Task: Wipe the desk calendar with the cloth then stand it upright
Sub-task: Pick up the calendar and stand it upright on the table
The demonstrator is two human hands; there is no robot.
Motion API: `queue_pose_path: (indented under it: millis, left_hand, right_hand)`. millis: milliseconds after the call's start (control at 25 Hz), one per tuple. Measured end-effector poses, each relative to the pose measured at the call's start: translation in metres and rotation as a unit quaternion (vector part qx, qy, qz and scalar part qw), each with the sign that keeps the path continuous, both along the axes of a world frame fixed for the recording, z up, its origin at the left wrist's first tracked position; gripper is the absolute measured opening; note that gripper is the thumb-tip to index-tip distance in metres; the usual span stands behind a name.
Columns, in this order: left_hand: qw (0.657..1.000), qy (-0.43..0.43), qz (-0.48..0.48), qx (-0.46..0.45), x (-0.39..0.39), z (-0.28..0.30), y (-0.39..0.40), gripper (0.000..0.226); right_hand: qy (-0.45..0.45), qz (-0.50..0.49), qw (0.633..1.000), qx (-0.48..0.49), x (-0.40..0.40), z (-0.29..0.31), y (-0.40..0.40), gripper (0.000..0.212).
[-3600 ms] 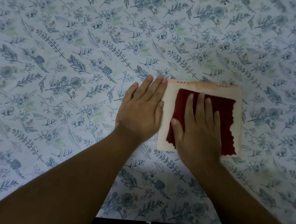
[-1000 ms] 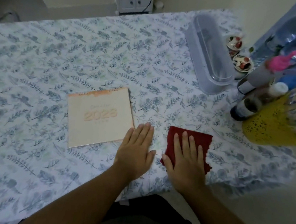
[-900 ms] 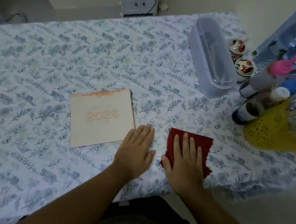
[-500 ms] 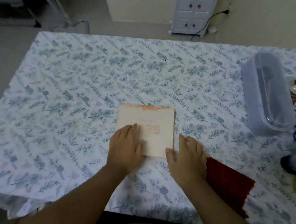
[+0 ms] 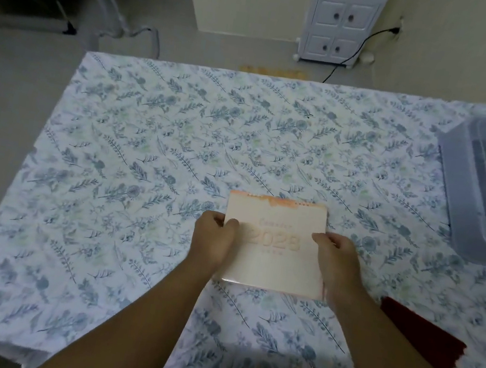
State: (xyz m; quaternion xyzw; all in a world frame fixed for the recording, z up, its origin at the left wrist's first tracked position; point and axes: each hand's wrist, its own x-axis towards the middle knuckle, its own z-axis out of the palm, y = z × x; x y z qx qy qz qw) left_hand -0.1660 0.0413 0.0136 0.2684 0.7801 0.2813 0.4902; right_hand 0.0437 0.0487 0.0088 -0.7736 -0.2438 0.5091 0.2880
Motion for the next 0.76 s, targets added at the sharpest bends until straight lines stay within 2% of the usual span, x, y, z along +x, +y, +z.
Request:
queue_pose_path:
  millis: [160,280,400,480,640,760]
  left_hand:
    - [0.998,-0.034,0.035,0.034,-0.005,0.02,0.01,0.016]
    - [0.995,-0.052,0.021,0.078,-0.009,0.04,0.033,0.026]
    - [0.99,-0.052,0.006,0.128,-0.018,0.056,0.073,0.029]
    - [0.984,-0.02,0.002,0.176,-0.027,0.064,0.11,0.033]
    - [0.964,0.054,0.028,0.26,-0.04,0.081,0.185,0.034]
    - [0.958,0.06,0.051,0.274,-0.047,0.088,0.238,0.031]
  right_hand:
    - [0.065,-0.036,0.997,0.034,-0.001,0.012,0.019,0.032]
    - [0.097,-0.007,0.992,0.086,-0.011,0.025,0.043,0.04]
    - [0.057,-0.001,0.986,0.155,-0.024,0.047,0.083,0.028]
    - [0.033,-0.017,0.98,0.195,-0.032,0.063,0.12,0.019]
    - [-0.012,-0.017,0.97,0.243,-0.049,0.084,0.196,0.032]
    - [-0.015,-0.026,0.961,0.276,-0.06,0.085,0.247,0.028]
